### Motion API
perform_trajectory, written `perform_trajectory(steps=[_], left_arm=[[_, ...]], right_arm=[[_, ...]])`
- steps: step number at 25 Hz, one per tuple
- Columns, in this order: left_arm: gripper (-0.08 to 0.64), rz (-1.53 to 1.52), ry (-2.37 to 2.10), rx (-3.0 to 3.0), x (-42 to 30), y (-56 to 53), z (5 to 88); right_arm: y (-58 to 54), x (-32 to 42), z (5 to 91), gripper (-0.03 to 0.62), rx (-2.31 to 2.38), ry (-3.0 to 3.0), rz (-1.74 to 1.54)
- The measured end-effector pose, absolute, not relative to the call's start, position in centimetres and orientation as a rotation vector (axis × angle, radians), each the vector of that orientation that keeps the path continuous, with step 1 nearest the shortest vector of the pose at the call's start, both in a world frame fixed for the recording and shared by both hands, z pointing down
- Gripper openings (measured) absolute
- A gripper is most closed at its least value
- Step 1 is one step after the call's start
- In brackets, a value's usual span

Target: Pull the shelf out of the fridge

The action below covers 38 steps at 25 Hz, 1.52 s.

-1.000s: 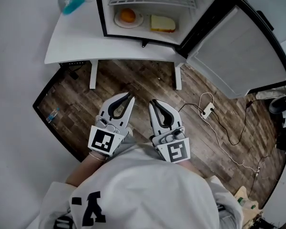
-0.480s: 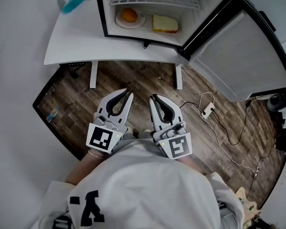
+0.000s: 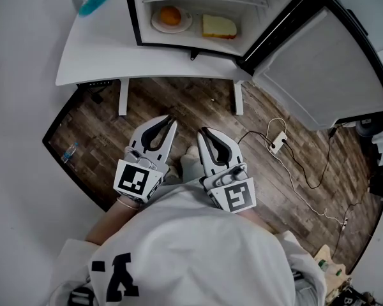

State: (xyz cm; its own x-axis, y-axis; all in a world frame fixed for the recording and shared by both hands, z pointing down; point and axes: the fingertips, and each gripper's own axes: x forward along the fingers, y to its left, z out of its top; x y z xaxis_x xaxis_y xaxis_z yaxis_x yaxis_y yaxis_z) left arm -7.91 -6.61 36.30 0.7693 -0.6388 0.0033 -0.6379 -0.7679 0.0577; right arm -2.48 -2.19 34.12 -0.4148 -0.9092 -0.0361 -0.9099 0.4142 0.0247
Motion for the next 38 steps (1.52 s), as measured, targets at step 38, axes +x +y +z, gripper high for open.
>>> perform_trajectory(steps=[38], left_arm=[[0.034,-0.116,-1.266,2.886,-0.9,-31.3,32.3]], right_arm=[[-27.5,6.1,31.1,0.044,-1.551,2.624,0.122]])
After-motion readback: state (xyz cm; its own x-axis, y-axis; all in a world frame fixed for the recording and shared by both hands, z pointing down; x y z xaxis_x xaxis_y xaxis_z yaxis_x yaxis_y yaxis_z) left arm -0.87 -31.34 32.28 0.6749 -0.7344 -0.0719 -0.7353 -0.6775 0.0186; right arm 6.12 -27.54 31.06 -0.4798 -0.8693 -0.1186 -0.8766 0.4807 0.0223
